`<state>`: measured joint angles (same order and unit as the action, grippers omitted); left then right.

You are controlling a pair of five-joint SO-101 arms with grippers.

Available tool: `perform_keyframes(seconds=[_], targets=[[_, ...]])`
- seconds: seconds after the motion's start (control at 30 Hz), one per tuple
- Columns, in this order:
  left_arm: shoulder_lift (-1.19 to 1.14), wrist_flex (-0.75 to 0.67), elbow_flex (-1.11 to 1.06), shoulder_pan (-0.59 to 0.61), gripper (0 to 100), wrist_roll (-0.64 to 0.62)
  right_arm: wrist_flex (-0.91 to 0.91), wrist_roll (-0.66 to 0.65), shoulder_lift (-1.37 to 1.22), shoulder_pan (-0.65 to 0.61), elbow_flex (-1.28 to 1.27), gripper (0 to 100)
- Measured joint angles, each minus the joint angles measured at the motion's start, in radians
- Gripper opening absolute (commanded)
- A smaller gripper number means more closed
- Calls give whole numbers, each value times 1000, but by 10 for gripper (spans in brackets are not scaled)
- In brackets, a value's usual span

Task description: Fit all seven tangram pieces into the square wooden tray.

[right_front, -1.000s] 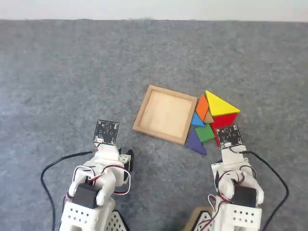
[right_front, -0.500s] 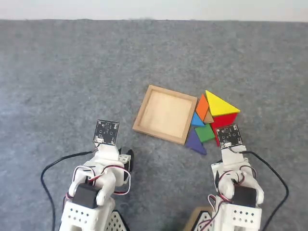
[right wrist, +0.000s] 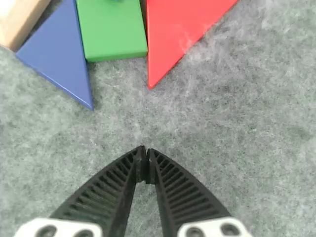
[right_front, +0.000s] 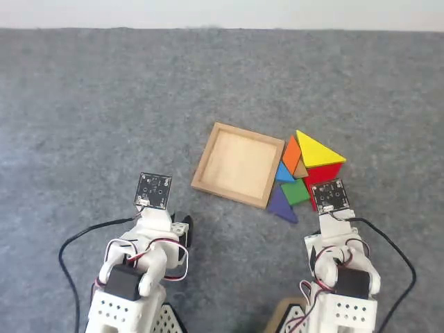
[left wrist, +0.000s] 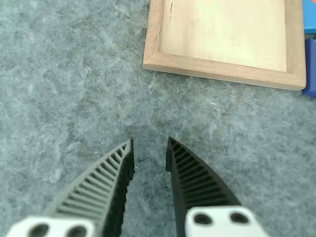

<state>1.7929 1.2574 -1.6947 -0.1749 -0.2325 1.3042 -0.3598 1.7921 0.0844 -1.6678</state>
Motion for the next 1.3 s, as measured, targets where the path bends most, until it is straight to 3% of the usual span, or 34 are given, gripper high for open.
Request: perform_keyframes(seconds=[0.53,0.67,0.83,1.03,1.2,1.3], targets=[[0,0,0,0,105,0,0,2,0,-80,0,9],[0,0,0,0,105,0,-11,-51,0,29,2,9],[0,0,0,0,105,0,-160,-264,2,203,91,10],[0,0,0,0,105,0,-163,-275,0,236,247,99],[0,0,0,0,105,0,-155,-267,-236,178,422,122],[0,0,0,0,105,0,-155,-198,-483,110,588,122]])
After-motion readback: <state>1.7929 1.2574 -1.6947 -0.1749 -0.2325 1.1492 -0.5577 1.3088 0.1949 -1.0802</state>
